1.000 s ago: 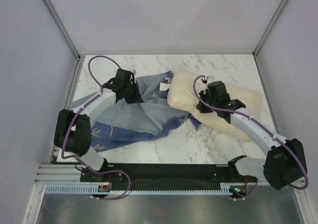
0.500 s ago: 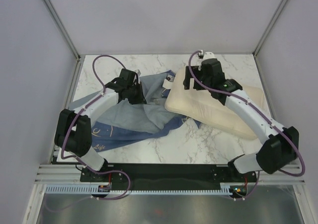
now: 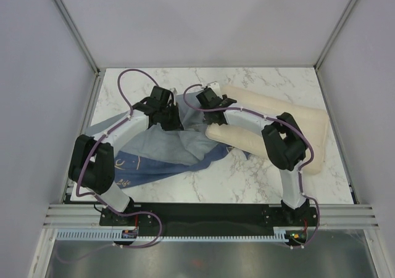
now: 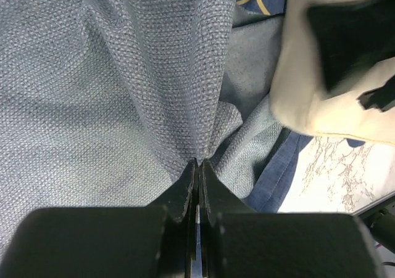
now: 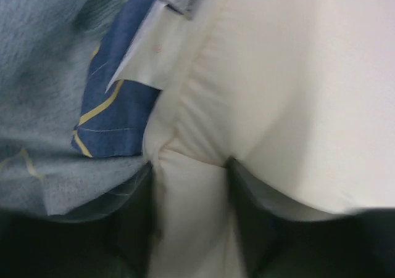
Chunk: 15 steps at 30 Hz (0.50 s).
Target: Put the pillow into the pillowcase
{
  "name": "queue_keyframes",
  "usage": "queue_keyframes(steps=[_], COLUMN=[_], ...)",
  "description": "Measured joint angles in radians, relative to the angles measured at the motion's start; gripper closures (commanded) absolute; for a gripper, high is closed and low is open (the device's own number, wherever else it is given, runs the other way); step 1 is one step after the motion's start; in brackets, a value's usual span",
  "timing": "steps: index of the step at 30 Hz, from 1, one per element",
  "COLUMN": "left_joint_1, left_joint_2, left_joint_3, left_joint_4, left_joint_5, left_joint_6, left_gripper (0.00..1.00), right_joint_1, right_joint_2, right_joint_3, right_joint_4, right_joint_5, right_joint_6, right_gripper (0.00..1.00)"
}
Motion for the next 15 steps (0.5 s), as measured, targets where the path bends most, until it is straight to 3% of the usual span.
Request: queue_keyframes(steps=[4, 5, 15], left_joint_1=[-0.008, -0.015, -0.187], left_joint_2=[-0.012, -0.014, 0.005], left_joint_3=[0.000, 0.000, 0.016], left_joint_4=[-0.003, -0.004, -0.015], left_joint_5=[0.008, 0.009, 0.025], left_joint_6=[0.000, 0.000, 0.000], left_gripper=[0.98, 0.98, 0.98], right_joint_1=[-0.009, -0.013, 0.000], right_joint_2=[-0.084, -0.117, -0.467], right_joint_3=[-0.064, -0.097, -0.528], right_joint_4=[0.019, 0.027, 0.121], right_joint_5=[0.058, 0.056, -0.037], right_joint_6=[0.031, 0.040, 0.066], right_gripper=[0.95, 1.00, 1.00])
